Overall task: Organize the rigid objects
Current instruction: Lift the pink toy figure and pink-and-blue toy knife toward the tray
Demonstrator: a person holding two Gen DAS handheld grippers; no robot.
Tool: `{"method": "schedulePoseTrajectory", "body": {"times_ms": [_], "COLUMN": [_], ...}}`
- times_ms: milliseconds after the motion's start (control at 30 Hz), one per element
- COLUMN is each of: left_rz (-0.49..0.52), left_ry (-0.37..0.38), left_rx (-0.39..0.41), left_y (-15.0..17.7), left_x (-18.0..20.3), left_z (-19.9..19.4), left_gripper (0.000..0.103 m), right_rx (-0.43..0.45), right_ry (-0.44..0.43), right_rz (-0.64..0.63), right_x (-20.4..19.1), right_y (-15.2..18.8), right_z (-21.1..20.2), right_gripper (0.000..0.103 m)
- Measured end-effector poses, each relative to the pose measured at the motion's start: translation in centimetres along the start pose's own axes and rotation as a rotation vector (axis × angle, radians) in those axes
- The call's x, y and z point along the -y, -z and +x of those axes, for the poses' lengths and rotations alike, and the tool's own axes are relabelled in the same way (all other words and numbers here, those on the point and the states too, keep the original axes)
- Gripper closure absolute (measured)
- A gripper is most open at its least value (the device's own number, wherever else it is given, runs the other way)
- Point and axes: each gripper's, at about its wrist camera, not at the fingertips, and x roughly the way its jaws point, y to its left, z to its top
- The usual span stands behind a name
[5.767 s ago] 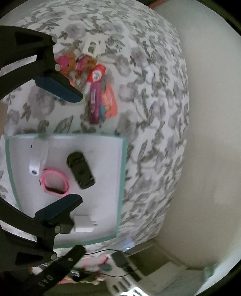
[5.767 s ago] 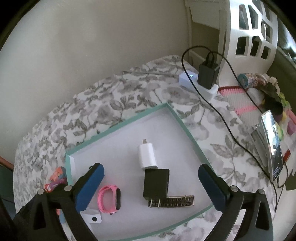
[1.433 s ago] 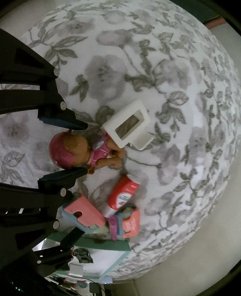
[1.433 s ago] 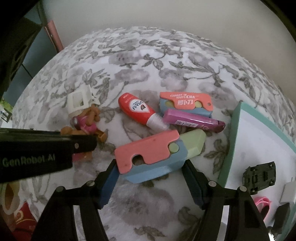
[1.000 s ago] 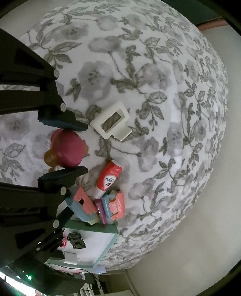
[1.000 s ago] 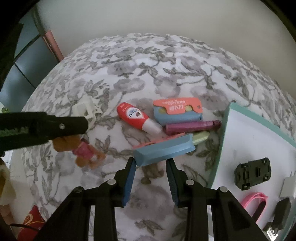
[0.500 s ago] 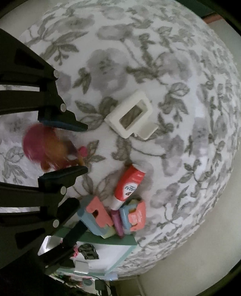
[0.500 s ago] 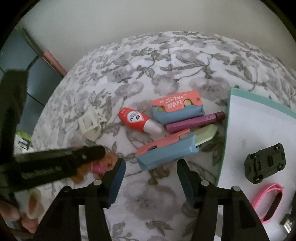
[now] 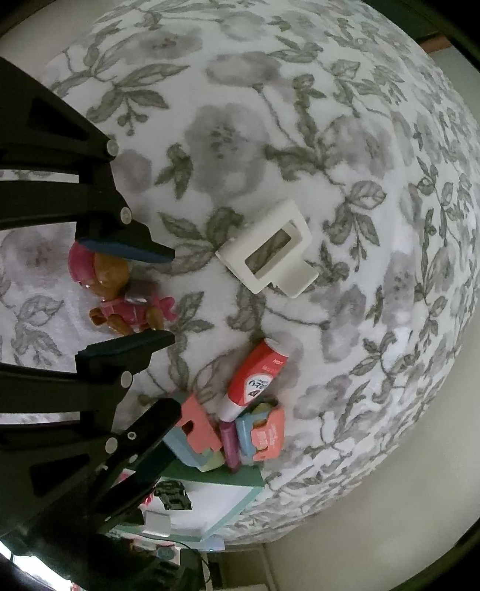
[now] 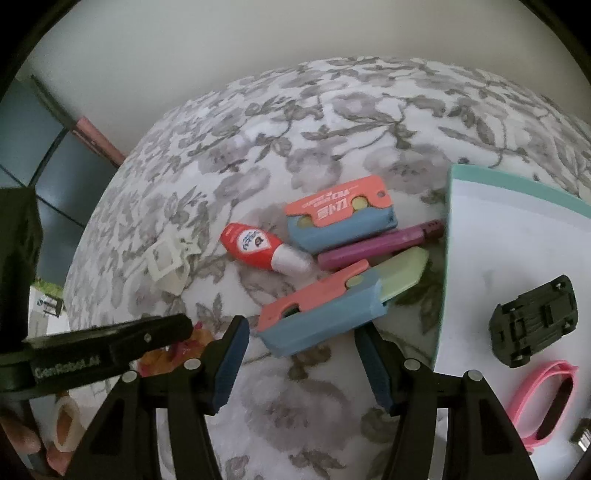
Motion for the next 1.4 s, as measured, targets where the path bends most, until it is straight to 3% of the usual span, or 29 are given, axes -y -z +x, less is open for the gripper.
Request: {"method": "schedulePoseTrajectory", "body": {"times_ms": [133, 233, 500, 667, 733, 800, 900, 1167, 1400], "left_rz": [-0.021, -0.021, 0.013, 0.076, 0.098, 0.121, 0.157, 0.214, 0.236], "left_ry": [0.008, 0.002, -0.025, -0.04, -0.041, -0.049, -0.067, -0.129, -0.159], "left_rx": [-0.003, 0.004, -0.009, -0.038, -0.05, -0.063, -0.074, -0.13, -0.116], "left_y": [0.3, 0.6, 1.2, 1.8, 2.0, 2.3, 2.6, 3.2, 3.0], "left_x": [-0.8, -1.2, -1.0, 0.0, 0.3, 0.8, 1.4, 3.1, 3.8], "left_z": [-0.8, -1.6, -1.9, -1.4, -1.2, -0.9, -0.6, 2.1, 2.7], "left_gripper": [0.061, 0.049, 0.047, 0.046, 0.042, 0.038, 0.037, 0.037, 0.037], "right_rx": [0.0, -0.001, 0.0, 0.023, 0.026, 0.021, 0.028, 0.02, 0.014], "right_ry": [-0.045, -0.065, -0.149, -0.119, -0.085, -0.036, -0.016, 0.087, 0.133], "right_rz": [0.028, 0.045, 0.113, 0.136, 0.131, 0.127, 0.137, 0.075, 0.022], "right_x": [0.3, 0.5, 1.6, 1.7, 1.5, 1.4, 1.5, 0.0, -0.9], "right_y": [-0.3, -0.4, -0.5, -0.6, -0.7, -0.8, -0.9, -1.3, -1.5], "right_z": [0.0, -0.1, -0.6, -0.6, -0.5, -0.3, -0.2, 0.9, 1.5], "right_gripper": [0.037, 0.036, 0.024, 0.024, 0.029, 0.047, 0.054, 0.057, 0.057]}}
